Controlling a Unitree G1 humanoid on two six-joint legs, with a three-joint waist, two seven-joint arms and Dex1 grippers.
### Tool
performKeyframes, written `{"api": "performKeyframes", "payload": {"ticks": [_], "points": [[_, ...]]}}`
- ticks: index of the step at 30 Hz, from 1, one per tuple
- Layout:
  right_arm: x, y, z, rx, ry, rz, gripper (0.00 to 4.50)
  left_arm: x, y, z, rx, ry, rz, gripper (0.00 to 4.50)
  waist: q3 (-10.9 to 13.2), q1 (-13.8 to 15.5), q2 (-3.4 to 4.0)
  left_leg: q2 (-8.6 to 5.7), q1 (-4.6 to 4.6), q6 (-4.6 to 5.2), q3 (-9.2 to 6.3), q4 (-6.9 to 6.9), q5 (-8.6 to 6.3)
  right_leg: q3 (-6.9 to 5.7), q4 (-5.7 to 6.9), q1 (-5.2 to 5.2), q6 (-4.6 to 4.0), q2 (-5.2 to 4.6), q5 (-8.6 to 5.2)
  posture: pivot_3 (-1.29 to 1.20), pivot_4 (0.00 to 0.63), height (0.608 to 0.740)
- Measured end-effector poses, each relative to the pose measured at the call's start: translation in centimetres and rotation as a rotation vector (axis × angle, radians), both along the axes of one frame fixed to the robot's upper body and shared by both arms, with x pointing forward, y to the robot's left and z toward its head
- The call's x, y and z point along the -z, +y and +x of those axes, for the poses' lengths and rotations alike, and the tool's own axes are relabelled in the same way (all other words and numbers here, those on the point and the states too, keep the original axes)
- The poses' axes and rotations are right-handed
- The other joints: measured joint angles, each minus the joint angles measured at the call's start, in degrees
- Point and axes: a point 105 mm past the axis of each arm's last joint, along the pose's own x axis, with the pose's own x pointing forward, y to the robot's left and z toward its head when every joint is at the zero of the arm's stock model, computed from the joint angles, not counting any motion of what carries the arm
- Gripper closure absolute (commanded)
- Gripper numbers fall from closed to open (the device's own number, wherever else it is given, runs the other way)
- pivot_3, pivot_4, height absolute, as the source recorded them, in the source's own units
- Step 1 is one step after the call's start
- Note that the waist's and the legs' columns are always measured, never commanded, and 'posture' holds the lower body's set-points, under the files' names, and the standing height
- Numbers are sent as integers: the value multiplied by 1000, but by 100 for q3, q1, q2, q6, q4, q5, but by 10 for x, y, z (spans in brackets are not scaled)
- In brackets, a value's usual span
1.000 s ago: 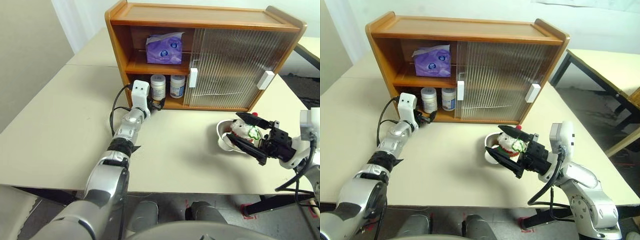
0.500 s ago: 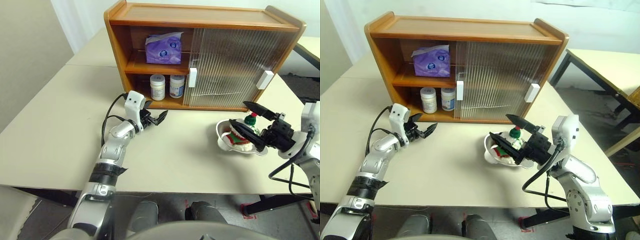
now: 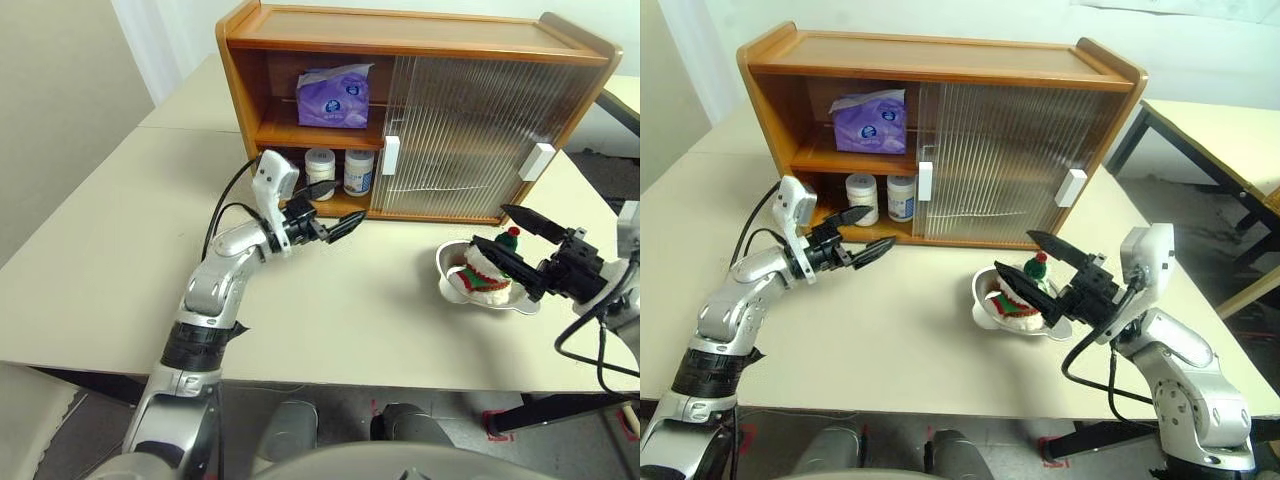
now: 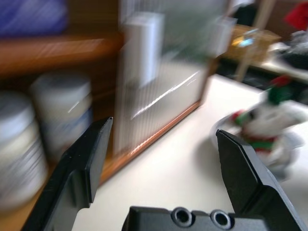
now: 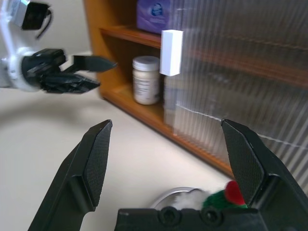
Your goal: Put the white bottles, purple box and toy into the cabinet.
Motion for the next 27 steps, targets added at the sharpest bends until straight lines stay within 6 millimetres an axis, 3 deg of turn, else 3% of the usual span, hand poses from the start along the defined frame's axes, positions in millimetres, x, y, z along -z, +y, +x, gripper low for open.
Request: {"api": "performKeyframes", "payload": {"ticks": [1,3,5,7,11,18,27], "points": [[-1,0,-1,-11,2,14,0,-7,-5,-1,25,-17,-14,957,0,-1,0,-1,-1,0,1,1,0,0,0,1,0,0,0,111,17,740],[-2,1,-3,-24,1,23,637,-16,-14,-2,63,-44,-16,1698,0,-3,0,-1,1,0,2,1,0,1,-1,2,0,0,0,105,13,740],[-2,1,-3,-24,2,21,460,-20,-22,-3,86,-70,-8,2396,0,-14,-1,0,1,1,2,1,0,1,-1,2,1,0,0,102,10,740],[-2,1,-3,-24,3,18,7,-23,-33,-2,111,-112,10,3135,1,-13,-1,0,1,1,1,3,0,1,-1,3,1,0,0,103,8,740],[-1,1,-3,-25,2,10,0,-24,-50,3,132,-185,64,4470,0,-16,0,1,2,2,0,3,-1,1,-1,4,2,0,-1,101,7,740],[-1,3,-4,-36,1,1,0,-12,-81,21,90,-144,60,4470,1,-22,-2,-1,-3,5,1,4,-2,0,-5,5,11,-1,-3,85,5,740],[0,3,-5,-40,1,-10,0,-6,-101,39,1,-159,100,4470,1,-67,0,-6,-6,8,2,6,-4,1,-16,8,28,-1,-5,78,2,740]]}}
